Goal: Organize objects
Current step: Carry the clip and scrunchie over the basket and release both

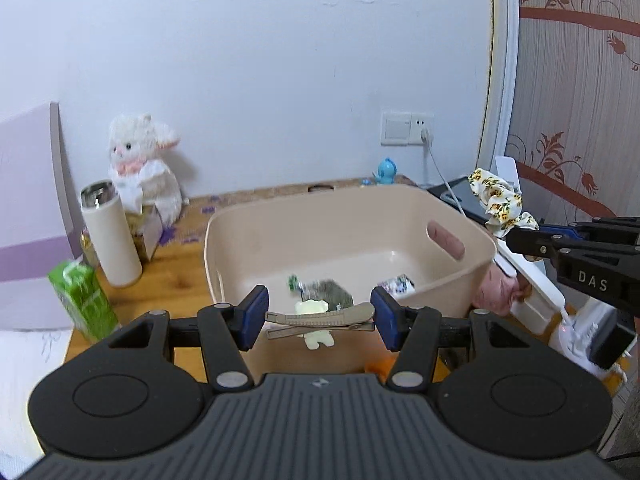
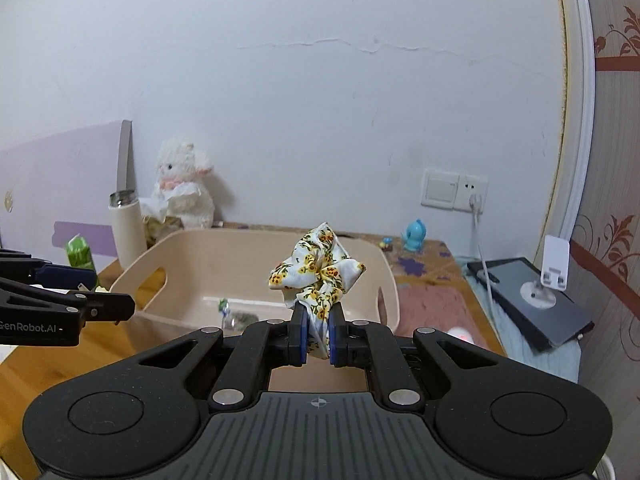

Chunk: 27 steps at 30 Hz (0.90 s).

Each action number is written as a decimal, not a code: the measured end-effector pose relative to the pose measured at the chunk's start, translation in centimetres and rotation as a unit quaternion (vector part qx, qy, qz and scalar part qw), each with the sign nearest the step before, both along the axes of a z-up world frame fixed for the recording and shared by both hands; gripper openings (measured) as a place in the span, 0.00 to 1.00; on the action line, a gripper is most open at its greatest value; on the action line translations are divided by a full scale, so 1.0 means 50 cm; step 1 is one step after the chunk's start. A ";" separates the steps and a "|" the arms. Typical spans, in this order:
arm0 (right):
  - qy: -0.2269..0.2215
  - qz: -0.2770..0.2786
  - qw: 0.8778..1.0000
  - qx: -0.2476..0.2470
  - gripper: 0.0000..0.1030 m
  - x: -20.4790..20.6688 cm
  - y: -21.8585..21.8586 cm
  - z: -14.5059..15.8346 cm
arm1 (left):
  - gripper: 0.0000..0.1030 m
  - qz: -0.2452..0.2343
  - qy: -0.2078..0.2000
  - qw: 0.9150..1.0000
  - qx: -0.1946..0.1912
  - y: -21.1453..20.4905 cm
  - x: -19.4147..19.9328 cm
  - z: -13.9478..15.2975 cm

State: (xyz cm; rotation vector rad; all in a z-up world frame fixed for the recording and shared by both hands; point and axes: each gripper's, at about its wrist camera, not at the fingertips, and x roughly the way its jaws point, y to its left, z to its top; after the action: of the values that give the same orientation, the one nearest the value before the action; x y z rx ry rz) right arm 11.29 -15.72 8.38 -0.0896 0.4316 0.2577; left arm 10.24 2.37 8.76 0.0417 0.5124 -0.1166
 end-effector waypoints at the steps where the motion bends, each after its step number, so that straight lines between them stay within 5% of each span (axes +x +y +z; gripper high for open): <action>1: -0.002 -0.001 1.000 0.000 0.09 0.008 0.002 0.003 | 0.57 -0.001 -0.004 1.000 0.003 -0.002 0.006 0.005; 16: -0.018 0.004 0.999 -0.027 0.09 0.144 0.073 0.016 | 0.56 0.018 0.031 0.999 0.003 -0.014 0.214 -0.060; 27: 0.072 0.009 0.996 -0.053 0.10 0.236 0.089 -0.084 | 0.57 0.023 0.091 0.995 0.034 -0.028 0.280 -0.125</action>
State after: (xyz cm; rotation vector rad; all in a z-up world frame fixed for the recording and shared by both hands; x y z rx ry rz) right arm 23.08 -11.28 4.19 -0.1787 0.5875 0.2591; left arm 24.26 0.97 2.50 0.0869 0.6989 -0.0585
